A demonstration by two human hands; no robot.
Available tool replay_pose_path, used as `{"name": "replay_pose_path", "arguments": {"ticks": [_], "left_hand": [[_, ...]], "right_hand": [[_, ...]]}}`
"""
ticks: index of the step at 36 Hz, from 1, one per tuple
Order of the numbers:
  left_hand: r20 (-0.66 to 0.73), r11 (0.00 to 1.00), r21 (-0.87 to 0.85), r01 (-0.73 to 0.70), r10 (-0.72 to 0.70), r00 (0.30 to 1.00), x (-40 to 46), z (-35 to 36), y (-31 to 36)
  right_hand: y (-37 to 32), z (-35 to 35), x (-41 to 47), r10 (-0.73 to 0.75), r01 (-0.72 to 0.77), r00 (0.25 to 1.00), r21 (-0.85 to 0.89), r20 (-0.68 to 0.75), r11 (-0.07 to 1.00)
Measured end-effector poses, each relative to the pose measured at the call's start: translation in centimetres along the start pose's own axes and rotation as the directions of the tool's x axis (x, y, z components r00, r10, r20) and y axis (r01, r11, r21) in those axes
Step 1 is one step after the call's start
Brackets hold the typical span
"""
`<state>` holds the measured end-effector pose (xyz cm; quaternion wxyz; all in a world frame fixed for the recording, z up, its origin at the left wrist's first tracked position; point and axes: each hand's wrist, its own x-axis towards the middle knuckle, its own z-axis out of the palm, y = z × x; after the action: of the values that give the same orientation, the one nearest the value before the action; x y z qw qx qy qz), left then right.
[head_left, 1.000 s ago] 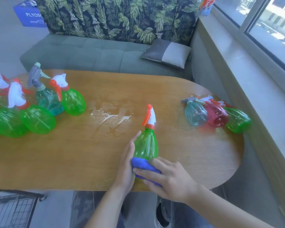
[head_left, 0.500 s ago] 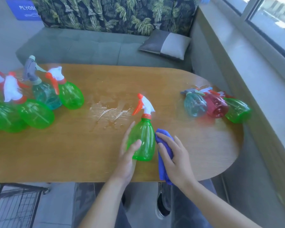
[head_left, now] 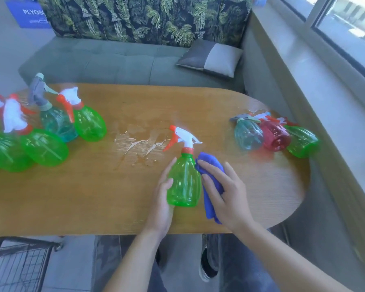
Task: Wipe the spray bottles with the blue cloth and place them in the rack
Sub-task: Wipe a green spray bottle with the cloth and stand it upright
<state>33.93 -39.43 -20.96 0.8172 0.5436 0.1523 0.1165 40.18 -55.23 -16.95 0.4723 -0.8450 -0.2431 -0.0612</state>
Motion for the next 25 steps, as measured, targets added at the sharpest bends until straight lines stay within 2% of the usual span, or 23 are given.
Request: {"name": "replay_pose_path", "arguments": {"ticks": [4,8,12,14,17,19,20,22,25], "left_hand": [[0.006,1.0,0.008,0.005,-0.006,1.0,-0.1,0.2,0.0],[-0.01,0.999,0.043,-0.022,0.023,1.0,0.1,0.4,0.2],[-0.058,1.0,-0.017,-0.017,0.016,0.998,0.0,0.4,0.6],[-0.078,1.0,0.004,-0.024,0.024,0.997,-0.1,0.3,0.7],[-0.049,1.0,0.009,-0.028,0.028,0.998,0.1,0.2,0.8],[-0.035,1.0,-0.021,-0.014,0.013,0.999,0.0,0.2,1.0],[-0.035,1.0,-0.023,-0.006,0.005,0.999,-0.1,0.2,1.1],[-0.047,1.0,0.003,0.002,-0.002,0.999,-0.3,0.4,1.2],[-0.05,1.0,-0.004,0.017,-0.017,0.999,-0.5,0.5,1.1]], "right_hand": [[-0.9,0.8,2.4,-0.059,0.058,0.998,-0.08,-0.005,0.995],[-1.6,2.3,2.8,-0.058,0.058,0.998,-0.17,0.007,0.984],[-1.8,2.6,1.0,-0.234,0.243,0.97,-0.19,0.066,0.951],[-1.5,2.2,-0.2,-0.373,0.394,0.918,-0.213,0.132,0.894],[-0.6,1.6,-1.9,-0.543,0.609,0.79,-0.258,0.285,0.75],[-0.1,1.2,-2.5,-0.6,0.688,0.721,-0.26,0.347,0.677],[-0.1,1.0,-2.5,-0.614,0.701,0.71,-0.256,0.347,0.666],[-0.4,0.5,-1.9,-0.612,0.676,0.736,-0.26,0.289,0.69],[-1.1,0.1,0.2,-0.516,0.533,0.846,-0.26,0.137,0.805]]}}
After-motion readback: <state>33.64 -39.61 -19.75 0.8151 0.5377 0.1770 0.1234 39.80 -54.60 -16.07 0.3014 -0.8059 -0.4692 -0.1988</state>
